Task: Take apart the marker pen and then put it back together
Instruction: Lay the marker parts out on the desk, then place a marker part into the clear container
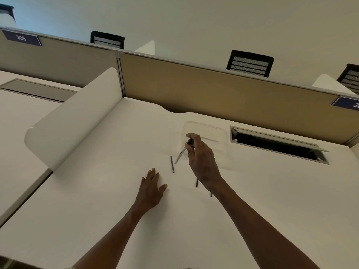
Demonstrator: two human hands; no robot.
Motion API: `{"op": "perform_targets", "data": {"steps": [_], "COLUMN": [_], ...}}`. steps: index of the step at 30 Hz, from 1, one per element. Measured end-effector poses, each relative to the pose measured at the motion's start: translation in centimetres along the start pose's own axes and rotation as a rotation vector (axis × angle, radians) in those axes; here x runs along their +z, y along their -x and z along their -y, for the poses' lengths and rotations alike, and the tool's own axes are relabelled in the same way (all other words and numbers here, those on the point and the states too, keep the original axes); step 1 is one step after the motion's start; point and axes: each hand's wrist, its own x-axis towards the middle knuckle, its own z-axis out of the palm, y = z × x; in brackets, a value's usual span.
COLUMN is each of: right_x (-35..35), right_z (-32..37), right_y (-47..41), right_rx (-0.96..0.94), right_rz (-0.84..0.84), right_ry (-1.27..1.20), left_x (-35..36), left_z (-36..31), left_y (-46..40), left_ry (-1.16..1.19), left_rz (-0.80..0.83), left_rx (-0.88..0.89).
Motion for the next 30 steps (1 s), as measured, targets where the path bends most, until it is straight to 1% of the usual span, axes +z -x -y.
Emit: {"op": "perform_targets", "data": {"steps": [2, 4, 6, 8, 9, 12, 15, 17, 22, 25, 28, 30], "right_x": [-0.2, -0.4, -0.5, -0.4, -0.3, 0.1, 0.6, 0.8, 1.4, 1.9, 2.7, 3.0], "right_z": [0.1, 0.2, 0.4, 0.6, 0.7, 1.2, 1.7, 1.9, 1.9, 1.3, 0.0, -0.8], "right_y": [-0.1, -0.3, -0.5, -0.6, -0.6, -0.8, -0.9, -1.0, -1.1, -1.1, -1.4, -1.0], "right_rx": [-0.001, -0.014, -0.02, 0.0, 0.018, 0.065, 0.086, 0.106, 0.132, 0.19, 0.254, 0.299], "right_rz": [0.006, 0.008, 0.012, 0.028, 0.037, 0.051, 0.057, 0.055, 0.076, 0.024, -0.036, -0.01], "right_ry": [-0.005, -0.015, -0.037, -0.076, -0.098, -0.155, -0.184, -0.206, -0.219, -0.223, -0.134, -0.075], "left_x": [-0.9, -2.2, -3.8, -5.3, -6.0, -7.7, -8.5, -8.6, -8.6, -8.7, -8.9, -9.2], "left_z": [-0.8, -1.9, -3.2, -4.8, -5.5, -7.5, -8.7, -9.0, -8.2, -7.4, -6.6, -6.3], "left_y": [-0.2, -0.3, -0.3, -0.1, 0.0, 0.1, 0.3, 0.3, 0.2, 0.0, -0.6, -0.7], "left_ry": [0.091, 0.222, 0.33, 0.431, 0.503, 0.683, 0.744, 0.749, 0.803, 0.875, 0.911, 0.961], "left_rz": [-0.017, -0.114, -0.226, -0.289, -0.292, -0.23, -0.191, -0.195, -0.226, -0.242, -0.251, -0.272], "left_rx": [-0.033, -0.048, -0.008, 0.052, 0.074, 0.133, 0.187, 0.189, 0.118, 0.046, -0.013, -0.029]}}
